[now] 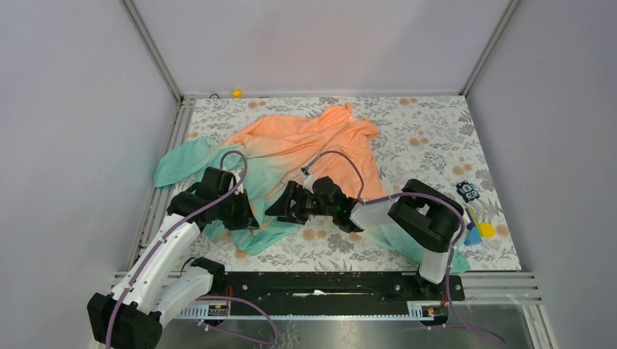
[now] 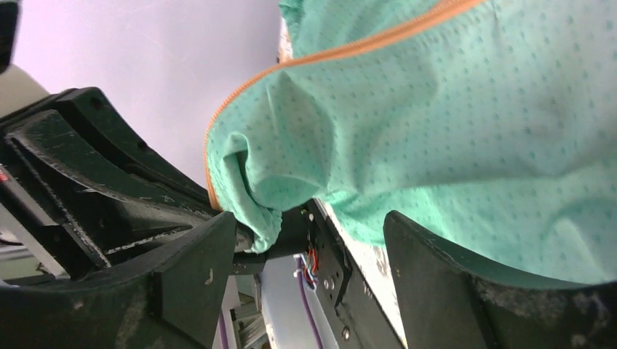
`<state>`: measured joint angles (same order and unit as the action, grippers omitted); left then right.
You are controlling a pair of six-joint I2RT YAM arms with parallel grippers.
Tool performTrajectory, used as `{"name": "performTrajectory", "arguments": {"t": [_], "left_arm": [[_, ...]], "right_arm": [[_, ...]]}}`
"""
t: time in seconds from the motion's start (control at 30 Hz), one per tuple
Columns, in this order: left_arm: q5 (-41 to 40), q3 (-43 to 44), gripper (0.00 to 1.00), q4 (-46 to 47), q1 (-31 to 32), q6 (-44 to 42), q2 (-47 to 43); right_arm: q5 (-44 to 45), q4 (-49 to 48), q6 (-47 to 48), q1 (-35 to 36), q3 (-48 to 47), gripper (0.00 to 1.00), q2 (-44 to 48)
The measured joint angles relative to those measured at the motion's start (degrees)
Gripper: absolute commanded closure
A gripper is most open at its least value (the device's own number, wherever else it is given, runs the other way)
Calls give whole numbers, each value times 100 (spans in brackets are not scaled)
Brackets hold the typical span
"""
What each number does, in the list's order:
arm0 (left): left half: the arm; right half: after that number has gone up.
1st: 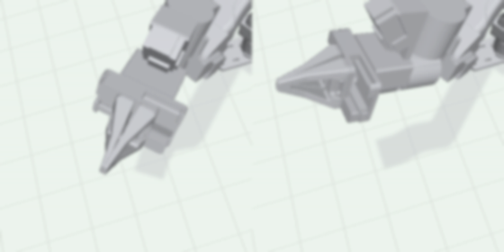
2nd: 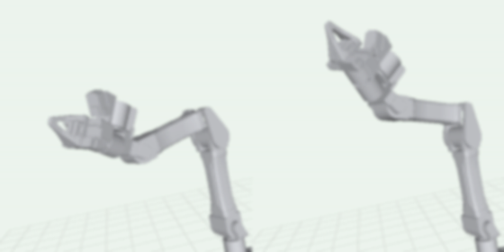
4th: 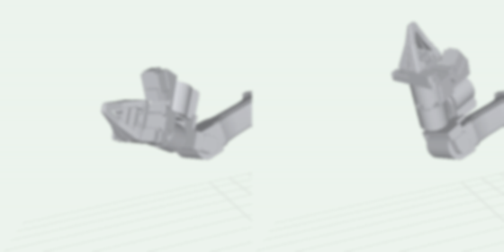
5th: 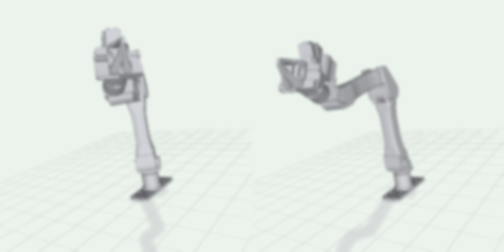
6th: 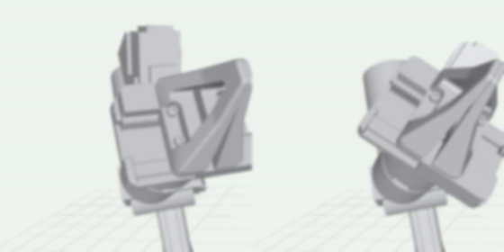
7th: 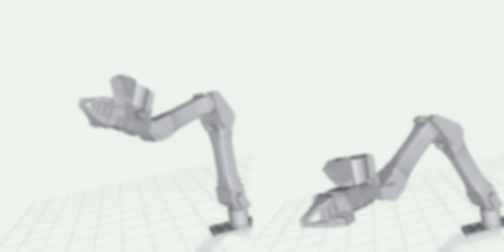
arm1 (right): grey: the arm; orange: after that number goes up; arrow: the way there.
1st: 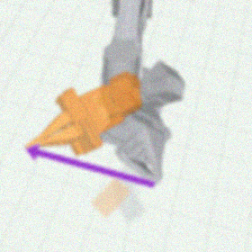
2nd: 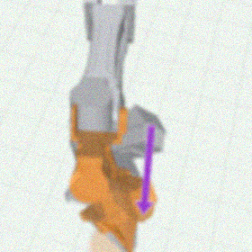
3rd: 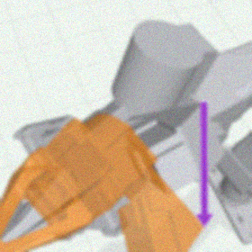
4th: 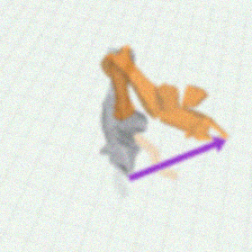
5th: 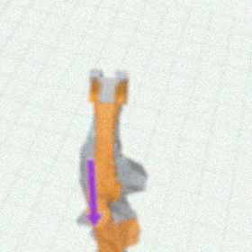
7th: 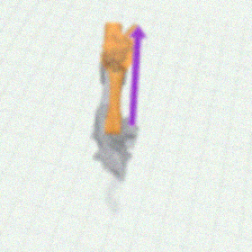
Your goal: Zip up the jacket
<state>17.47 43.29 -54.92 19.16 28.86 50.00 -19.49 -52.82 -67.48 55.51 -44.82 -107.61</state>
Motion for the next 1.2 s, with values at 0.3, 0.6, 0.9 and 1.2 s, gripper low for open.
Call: {"name": "performTrajectory", "arguments": {"t": [0.3,0.6,0.9,1.2], "left_arm": [[-140,162,100,-76,98,-87,85],[-256,170,100,-83,173,-85,83],[-280,179,100,-96,245,-79,83],[-280,179,100,-90,291,-76,83]], "right_arm": [[680,3495,-39,179,-1189,21,883],[1204,4905,-264,522,-2288,44,732],[1434,5617,-278,732,-3062,45,188],[1384,5604,-385,750,-3217,83,-129]]}}
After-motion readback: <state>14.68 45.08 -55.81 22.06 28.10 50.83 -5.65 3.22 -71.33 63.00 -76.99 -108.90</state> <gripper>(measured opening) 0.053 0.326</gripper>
